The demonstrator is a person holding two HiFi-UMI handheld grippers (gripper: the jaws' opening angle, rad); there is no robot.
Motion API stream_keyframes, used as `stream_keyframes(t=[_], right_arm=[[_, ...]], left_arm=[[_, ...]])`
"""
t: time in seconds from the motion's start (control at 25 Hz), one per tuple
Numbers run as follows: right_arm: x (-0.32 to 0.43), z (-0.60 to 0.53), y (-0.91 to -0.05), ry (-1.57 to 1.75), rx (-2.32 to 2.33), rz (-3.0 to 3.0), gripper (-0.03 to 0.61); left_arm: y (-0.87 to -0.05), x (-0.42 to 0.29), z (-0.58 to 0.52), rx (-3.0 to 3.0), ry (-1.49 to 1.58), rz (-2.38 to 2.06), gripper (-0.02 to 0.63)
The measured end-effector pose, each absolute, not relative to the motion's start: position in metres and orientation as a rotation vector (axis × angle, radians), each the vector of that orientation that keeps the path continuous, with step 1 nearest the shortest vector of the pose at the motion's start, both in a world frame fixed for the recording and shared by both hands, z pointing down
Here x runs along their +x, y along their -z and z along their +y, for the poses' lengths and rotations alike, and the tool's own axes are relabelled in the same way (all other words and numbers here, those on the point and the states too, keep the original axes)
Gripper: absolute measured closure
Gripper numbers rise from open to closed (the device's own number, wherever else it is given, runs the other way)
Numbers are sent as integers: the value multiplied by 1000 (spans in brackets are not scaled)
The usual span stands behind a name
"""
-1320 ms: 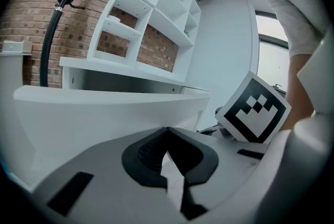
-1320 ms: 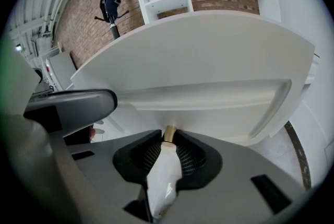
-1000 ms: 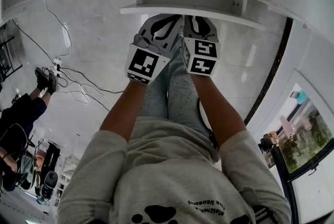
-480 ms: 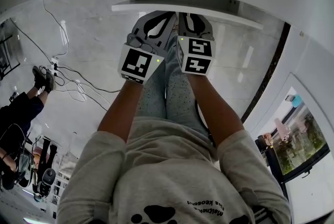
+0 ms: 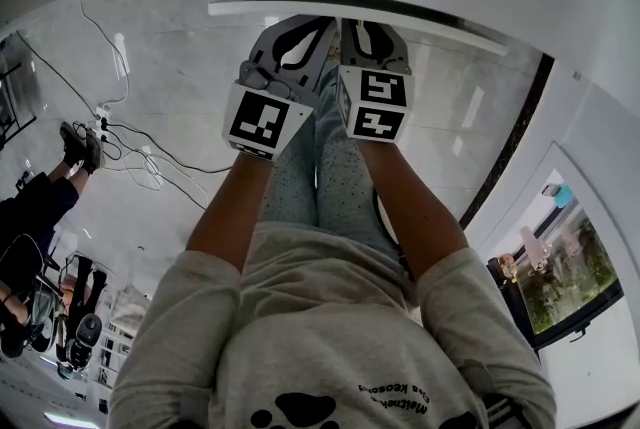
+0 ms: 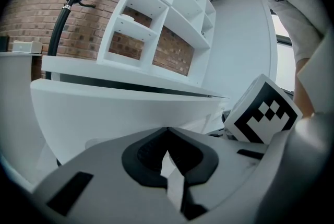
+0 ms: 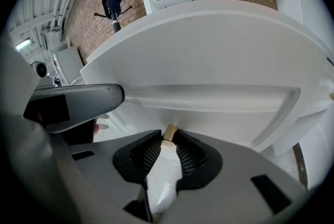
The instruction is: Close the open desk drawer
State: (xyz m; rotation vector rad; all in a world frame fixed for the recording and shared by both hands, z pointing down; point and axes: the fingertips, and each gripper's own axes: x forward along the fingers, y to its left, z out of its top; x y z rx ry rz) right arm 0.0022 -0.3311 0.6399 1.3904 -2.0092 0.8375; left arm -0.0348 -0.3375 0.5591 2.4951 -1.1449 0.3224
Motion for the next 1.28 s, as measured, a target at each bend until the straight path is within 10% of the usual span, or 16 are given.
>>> stream_keyframes(t=[1.28], right_arm=[[5,-342,-637,-831,1344,-2011,471]], left_arm=[[-580,-35,-349,2375,-431,-1154,595]])
